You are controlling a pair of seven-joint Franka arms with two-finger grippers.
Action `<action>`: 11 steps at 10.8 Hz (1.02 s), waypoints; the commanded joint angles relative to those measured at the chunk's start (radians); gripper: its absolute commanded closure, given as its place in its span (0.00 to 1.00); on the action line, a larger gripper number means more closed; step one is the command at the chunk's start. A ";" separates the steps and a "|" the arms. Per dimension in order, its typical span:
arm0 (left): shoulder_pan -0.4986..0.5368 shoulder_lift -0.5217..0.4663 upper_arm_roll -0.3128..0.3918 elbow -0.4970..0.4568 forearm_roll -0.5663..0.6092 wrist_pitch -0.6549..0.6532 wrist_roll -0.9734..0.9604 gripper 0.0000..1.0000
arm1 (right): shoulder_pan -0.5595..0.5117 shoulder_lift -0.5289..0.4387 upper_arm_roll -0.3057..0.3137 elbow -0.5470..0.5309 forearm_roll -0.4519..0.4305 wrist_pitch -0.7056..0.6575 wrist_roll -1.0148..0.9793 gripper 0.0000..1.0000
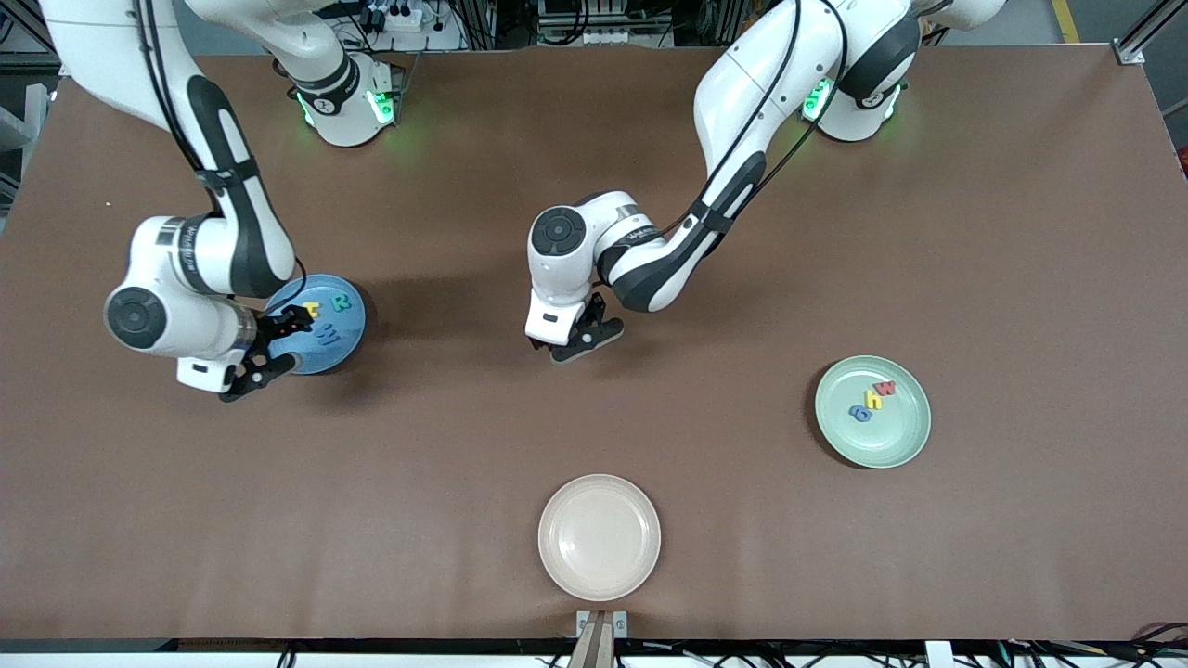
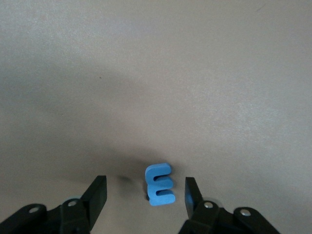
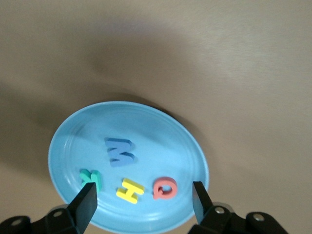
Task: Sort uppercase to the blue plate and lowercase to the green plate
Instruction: 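Grasp the blue E with the left gripper while the right gripper withdraws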
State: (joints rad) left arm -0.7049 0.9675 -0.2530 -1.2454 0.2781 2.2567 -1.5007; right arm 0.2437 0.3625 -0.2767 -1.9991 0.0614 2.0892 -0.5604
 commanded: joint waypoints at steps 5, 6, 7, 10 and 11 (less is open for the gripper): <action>-0.013 0.028 0.014 0.032 -0.016 0.006 -0.001 0.31 | -0.070 -0.071 0.017 0.300 0.006 -0.358 0.179 0.11; -0.015 0.030 0.014 0.034 -0.016 0.015 -0.003 0.31 | -0.078 -0.080 0.024 0.363 0.005 -0.426 0.230 0.08; -0.015 0.036 0.014 0.037 -0.016 0.020 -0.003 0.32 | -0.098 -0.103 0.049 0.399 0.002 -0.464 0.281 0.00; -0.015 0.048 0.014 0.050 -0.016 0.027 -0.003 0.32 | -0.147 -0.157 0.158 0.491 -0.080 -0.593 0.431 0.00; -0.015 0.048 0.014 0.052 -0.016 0.027 -0.003 0.32 | -0.167 -0.175 0.197 0.517 -0.081 -0.610 0.453 0.00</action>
State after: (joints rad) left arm -0.7052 0.9962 -0.2521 -1.2291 0.2781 2.2786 -1.5007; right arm 0.1272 0.2147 -0.1492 -1.5199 0.0035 1.5205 -0.1631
